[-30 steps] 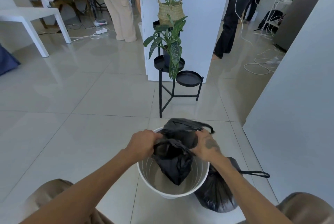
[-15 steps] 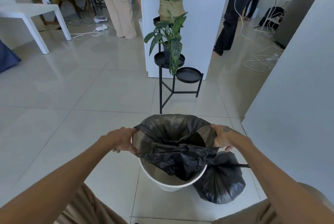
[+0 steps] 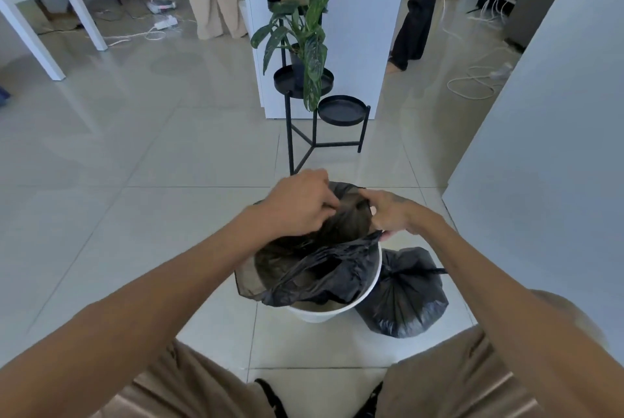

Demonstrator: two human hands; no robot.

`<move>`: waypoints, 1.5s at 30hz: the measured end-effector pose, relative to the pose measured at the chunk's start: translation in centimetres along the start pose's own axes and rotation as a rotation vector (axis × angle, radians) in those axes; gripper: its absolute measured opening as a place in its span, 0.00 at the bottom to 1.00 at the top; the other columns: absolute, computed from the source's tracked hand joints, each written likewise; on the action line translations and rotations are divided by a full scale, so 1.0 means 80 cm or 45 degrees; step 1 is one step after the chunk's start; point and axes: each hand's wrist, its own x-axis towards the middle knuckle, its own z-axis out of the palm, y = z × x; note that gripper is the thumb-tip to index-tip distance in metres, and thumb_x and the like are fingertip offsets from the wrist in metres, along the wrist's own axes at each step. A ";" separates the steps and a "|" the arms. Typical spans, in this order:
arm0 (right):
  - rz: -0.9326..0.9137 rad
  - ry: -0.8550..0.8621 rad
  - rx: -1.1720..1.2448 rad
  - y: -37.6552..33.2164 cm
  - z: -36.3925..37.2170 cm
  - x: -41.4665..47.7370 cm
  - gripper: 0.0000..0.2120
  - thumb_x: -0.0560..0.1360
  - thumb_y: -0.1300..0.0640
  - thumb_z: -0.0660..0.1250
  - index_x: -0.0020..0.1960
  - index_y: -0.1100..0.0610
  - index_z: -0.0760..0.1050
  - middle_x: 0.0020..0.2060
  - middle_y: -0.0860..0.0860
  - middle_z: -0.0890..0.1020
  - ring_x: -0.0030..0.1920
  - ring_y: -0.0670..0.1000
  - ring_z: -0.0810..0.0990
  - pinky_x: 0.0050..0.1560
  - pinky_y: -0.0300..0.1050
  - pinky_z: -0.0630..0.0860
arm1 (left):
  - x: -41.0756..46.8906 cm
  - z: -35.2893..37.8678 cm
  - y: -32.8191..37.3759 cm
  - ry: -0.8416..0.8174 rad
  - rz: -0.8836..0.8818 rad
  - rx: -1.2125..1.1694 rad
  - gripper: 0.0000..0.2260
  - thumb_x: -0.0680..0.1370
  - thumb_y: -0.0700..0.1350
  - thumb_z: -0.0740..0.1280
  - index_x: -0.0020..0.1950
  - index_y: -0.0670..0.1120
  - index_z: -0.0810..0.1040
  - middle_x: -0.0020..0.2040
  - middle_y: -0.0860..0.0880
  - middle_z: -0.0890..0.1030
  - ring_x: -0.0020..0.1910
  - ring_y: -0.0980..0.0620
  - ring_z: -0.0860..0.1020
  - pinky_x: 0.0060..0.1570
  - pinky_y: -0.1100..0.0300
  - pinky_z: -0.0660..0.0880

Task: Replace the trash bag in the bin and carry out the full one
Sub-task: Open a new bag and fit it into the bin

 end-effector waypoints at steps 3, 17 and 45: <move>-0.084 0.004 -0.012 0.000 0.002 -0.002 0.35 0.70 0.71 0.69 0.72 0.47 0.70 0.64 0.52 0.77 0.54 0.58 0.82 0.45 0.57 0.85 | 0.027 0.056 0.017 -0.301 0.078 0.437 0.14 0.82 0.54 0.61 0.62 0.51 0.81 0.54 0.44 0.79 0.54 0.42 0.80 0.38 0.52 0.68; 0.210 -0.353 -0.517 0.005 -0.068 0.021 0.12 0.76 0.62 0.70 0.51 0.47 0.86 0.60 0.51 0.82 0.52 0.46 0.81 0.51 0.51 0.85 | 0.029 0.038 -0.053 -0.276 -0.423 0.400 0.03 0.75 0.41 0.66 0.42 0.44 0.73 0.40 0.46 0.75 0.42 0.43 0.79 0.38 0.54 0.72; -0.036 0.035 -1.188 -0.003 -0.029 0.016 0.38 0.75 0.64 0.69 0.78 0.41 0.61 0.82 0.51 0.51 0.77 0.61 0.61 0.69 0.55 0.69 | -0.061 0.078 -0.108 -0.266 -0.717 0.304 0.18 0.75 0.52 0.67 0.62 0.46 0.73 0.54 0.45 0.80 0.52 0.41 0.81 0.43 0.52 0.73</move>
